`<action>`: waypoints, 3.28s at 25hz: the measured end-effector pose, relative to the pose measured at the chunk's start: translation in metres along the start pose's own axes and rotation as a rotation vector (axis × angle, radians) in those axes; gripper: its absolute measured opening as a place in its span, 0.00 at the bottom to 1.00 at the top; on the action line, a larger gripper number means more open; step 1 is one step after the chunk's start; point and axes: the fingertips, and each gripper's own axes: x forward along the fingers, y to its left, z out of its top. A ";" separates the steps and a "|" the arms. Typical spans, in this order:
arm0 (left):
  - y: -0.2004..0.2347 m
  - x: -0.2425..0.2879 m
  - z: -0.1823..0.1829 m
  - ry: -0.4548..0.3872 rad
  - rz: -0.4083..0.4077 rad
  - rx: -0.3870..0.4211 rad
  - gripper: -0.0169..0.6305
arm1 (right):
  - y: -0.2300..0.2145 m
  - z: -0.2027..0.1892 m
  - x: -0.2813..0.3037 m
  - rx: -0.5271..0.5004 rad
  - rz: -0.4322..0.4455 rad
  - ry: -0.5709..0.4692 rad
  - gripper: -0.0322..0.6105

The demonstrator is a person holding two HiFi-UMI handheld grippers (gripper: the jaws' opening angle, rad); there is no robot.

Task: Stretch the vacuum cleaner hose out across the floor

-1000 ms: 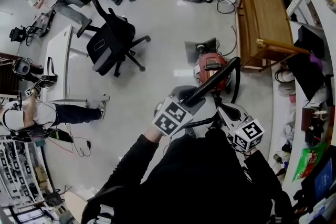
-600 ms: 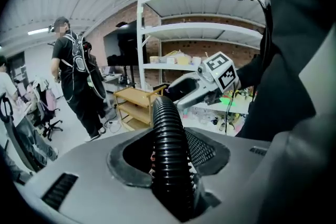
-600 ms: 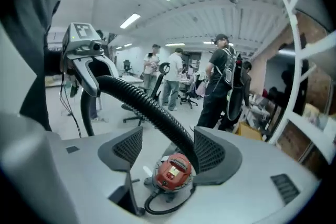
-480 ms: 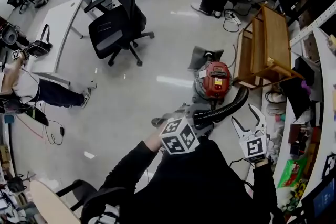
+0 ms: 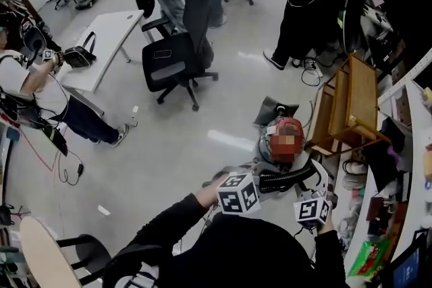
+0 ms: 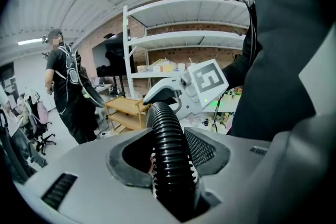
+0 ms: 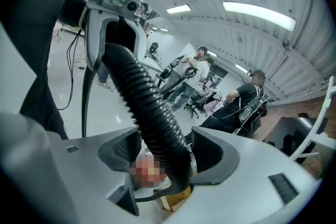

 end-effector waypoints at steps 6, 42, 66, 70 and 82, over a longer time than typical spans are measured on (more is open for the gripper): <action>-0.058 0.037 0.040 0.066 -0.006 0.090 0.34 | -0.002 -0.045 -0.048 0.020 0.026 0.020 0.43; -0.250 0.005 -0.097 -0.066 0.045 -0.370 0.42 | 0.096 -0.127 -0.220 0.005 -0.031 0.432 0.35; -0.143 0.148 0.016 -1.207 -0.308 -1.678 0.64 | 0.053 -0.228 -0.318 0.317 -0.129 0.382 0.35; -0.154 0.160 0.062 -1.235 -0.285 -1.600 0.55 | 0.067 -0.262 -0.353 0.380 -0.021 0.315 0.35; -0.175 0.152 0.295 -1.251 -0.596 -1.151 0.40 | 0.101 -0.253 -0.426 0.533 0.267 -0.044 0.31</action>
